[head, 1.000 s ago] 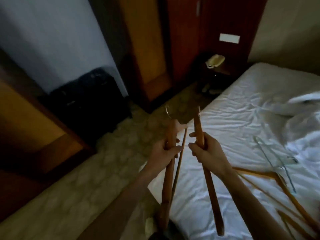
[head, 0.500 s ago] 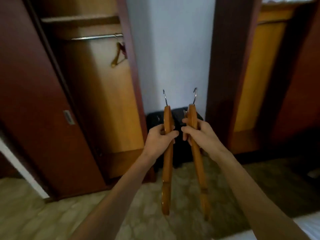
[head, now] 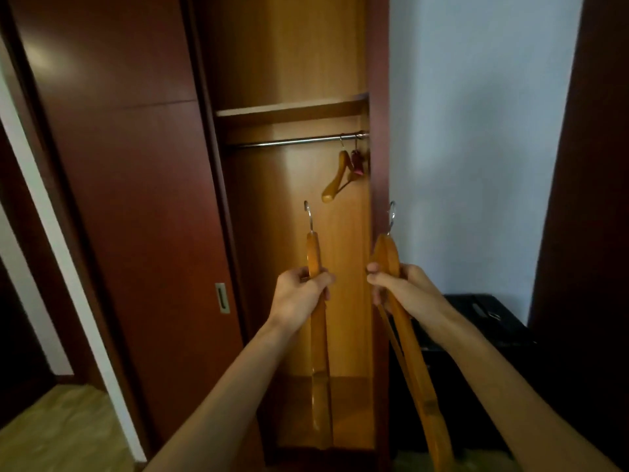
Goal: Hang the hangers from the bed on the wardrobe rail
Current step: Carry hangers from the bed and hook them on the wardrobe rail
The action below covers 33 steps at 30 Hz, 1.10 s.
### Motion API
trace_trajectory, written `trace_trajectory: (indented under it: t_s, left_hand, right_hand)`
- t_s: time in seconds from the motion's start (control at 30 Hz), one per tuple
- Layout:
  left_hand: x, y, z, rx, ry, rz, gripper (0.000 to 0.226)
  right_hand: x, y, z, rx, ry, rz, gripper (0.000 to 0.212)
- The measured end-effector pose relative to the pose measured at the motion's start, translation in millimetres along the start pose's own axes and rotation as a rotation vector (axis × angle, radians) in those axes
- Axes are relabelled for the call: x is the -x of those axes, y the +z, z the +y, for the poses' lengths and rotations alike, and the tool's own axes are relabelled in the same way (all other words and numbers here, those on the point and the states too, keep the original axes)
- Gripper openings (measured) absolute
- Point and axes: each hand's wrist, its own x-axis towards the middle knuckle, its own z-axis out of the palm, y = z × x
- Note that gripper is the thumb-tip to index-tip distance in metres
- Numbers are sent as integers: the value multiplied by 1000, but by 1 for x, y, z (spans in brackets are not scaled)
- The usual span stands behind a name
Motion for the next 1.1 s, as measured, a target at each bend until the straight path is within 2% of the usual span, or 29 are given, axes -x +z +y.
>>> trace_trajectory:
  t_s: [0.13, 0.23, 0.3, 0.47, 0.7, 0.8, 0.97, 1.1]
  left_hand:
    - [-85, -23, -26, -16, -4, -10, 22]
    - [-156, -35, -39, -18, 3, 9, 20]
    - [-207, -41, -41, -28, 6, 28, 21]
    - [-325, -53, -42, -38, 51, 51, 27]
    - [-462, -67, -46, -55, 103, 58, 27]
    - [-517, -71, -49, -45, 122, 17, 23]
    - [-614, -75, -48, -45, 138, -49, 19]
    - [-687, -72, -44, -30, 135, -164, 23]
  right_hand:
    - [-86, 23, 15, -2, -75, -73, 26]
    - [-156, 38, 16, 31, -136, -123, 9]
    - [-206, 48, 10, 29, -144, -119, 17]
    - [-323, 68, -2, -24, -145, -57, 8]
    - [-459, 91, -3, -10, -95, 38, 20]
    - [-511, 98, -3, 43, -90, 106, 33]
    - [-597, 104, -18, 103, -43, 185, 28]
    - [-660, 95, -34, 168, -47, 255, 26]
